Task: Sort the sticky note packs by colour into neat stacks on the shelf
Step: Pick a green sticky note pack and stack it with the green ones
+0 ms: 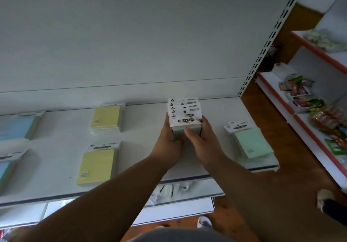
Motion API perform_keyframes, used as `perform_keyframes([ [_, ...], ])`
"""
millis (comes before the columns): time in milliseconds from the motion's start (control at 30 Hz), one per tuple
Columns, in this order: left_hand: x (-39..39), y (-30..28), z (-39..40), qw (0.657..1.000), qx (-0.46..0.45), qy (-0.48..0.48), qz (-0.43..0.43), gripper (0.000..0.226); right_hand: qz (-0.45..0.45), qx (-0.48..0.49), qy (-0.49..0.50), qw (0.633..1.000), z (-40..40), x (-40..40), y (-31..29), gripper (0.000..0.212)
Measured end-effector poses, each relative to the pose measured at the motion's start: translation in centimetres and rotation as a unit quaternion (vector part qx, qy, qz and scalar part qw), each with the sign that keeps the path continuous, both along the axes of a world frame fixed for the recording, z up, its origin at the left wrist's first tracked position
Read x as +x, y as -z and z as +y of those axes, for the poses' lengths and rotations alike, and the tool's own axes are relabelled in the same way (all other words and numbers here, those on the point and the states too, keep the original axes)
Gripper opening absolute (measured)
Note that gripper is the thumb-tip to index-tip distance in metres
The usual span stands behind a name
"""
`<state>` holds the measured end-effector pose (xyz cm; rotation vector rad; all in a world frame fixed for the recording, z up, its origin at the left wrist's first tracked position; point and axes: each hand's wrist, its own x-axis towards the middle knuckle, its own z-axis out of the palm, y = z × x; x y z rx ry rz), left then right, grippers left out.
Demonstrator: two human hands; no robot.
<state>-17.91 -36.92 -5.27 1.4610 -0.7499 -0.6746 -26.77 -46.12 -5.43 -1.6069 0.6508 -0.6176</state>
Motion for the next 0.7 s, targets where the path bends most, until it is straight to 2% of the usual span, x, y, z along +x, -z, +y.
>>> perform_keyframes([
  [67, -0.2, -0.1, 0.1, 1.0, -0.004, 0.007, 0.017, 0.074, -0.007, -0.007, -0.004, 1.0, 0.2, -0.2, -0.3, 0.041],
  [133, -0.3, -0.1, 0.2, 1.0, 0.006, 0.017, 0.005, 0.073, -0.006, -0.005, -0.027, 1.0, 0.2, -0.7, -0.3, 0.049],
  [233, -0.1, 0.1, 0.5, 0.997, 0.058, 0.0, -0.044, 0.067, 0.065, -0.053, -0.035, 0.996, -0.1, -1.3, -0.7, 0.056],
  [300, 0.3, 0.3, 0.5, 0.991, 0.105, -0.039, -0.074, 0.058, 0.129, -0.109, 0.009, 0.986, -0.3, -1.3, -1.2, 0.049],
  [400, 0.4, 0.6, 0.5, 0.982, 0.134, -0.061, -0.114, 0.051, 0.163, -0.191, 0.104, 0.962, -0.2, -1.8, -2.1, 0.026],
  [500, 0.2, 0.4, 0.5, 0.979, 0.142, -0.066, -0.129, 0.053, 0.173, -0.226, 0.105, 0.953, -0.1, -2.1, -2.8, 0.017],
  [567, 0.0, 0.3, 0.5, 0.978, 0.138, -0.069, -0.142, 0.056, 0.173, -0.204, 0.102, 0.958, -0.2, -1.9, -3.1, 0.016],
  [700, -0.2, 0.3, 0.7, 0.967, 0.151, -0.078, -0.19, 0.059, 0.177, -0.082, 0.126, 0.973, -0.4, -1.0, -3.5, 0.021],
])
